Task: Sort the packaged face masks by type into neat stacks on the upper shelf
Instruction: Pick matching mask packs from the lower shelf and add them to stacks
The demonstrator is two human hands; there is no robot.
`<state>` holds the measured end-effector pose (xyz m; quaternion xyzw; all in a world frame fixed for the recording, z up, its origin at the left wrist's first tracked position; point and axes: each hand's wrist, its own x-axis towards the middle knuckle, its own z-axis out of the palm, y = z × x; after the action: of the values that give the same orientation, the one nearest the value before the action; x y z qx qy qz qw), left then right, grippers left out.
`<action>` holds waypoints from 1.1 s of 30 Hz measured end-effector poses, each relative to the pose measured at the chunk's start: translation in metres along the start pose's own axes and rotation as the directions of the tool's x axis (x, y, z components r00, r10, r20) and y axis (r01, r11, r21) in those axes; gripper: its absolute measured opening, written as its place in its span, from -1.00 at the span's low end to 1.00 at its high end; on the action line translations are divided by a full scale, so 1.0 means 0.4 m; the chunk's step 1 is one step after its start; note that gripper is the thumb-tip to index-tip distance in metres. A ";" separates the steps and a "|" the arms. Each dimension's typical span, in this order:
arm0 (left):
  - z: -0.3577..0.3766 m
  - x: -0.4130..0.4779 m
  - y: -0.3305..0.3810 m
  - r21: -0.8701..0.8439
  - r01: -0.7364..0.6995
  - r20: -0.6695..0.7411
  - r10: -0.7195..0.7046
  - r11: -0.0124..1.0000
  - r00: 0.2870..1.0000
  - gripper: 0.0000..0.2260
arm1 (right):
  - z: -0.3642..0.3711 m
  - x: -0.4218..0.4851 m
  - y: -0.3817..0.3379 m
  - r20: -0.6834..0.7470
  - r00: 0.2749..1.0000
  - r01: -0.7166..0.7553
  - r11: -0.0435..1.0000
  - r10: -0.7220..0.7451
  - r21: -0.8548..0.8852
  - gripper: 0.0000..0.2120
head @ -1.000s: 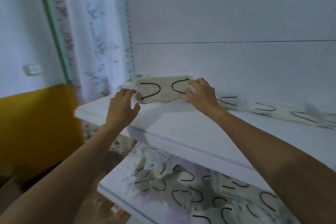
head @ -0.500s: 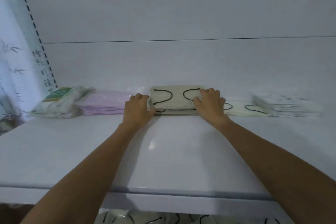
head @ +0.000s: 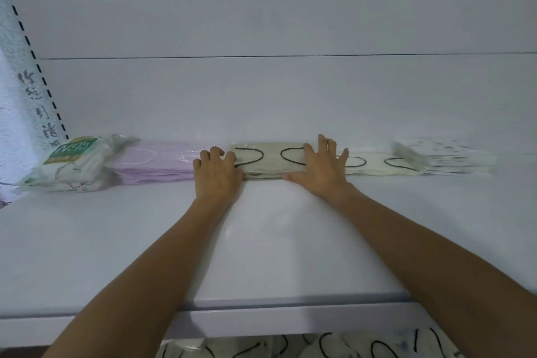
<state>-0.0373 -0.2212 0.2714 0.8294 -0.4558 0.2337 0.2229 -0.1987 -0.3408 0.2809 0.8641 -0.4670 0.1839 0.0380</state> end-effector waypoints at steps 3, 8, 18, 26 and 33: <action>-0.016 -0.007 0.017 -0.087 -0.072 0.019 0.074 0.994 0.997 -0.79 | 0.006 -0.003 -0.020 -0.036 0.999 -0.012 0.999 0.011 -0.035 -0.25; -0.017 -0.016 0.025 -0.125 -0.174 0.160 0.193 0.977 0.968 -0.78 | 0.033 -0.015 -0.030 -0.128 0.992 -0.010 1.000 0.008 -0.012 -0.32; -0.048 -0.049 0.030 -0.135 -0.277 0.024 0.282 0.951 0.959 -0.77 | -0.038 -0.042 -0.028 -0.181 0.984 0.048 0.972 -0.006 0.230 -0.40; -0.158 -0.140 0.093 -0.183 -0.281 0.098 0.302 0.942 0.948 -0.74 | -0.122 -0.151 0.014 -0.178 0.984 0.015 0.976 0.024 0.219 -0.51; -0.259 -0.312 0.129 -0.235 -0.223 0.034 0.237 0.946 0.971 -0.70 | -0.182 -0.320 0.034 -0.271 0.962 0.093 0.976 -0.037 0.197 -0.63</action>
<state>-0.1602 -0.1046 0.2876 0.7461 -0.5799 0.1783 0.2743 -0.2940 -0.2296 0.3018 0.8458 -0.4070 0.3445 0.0156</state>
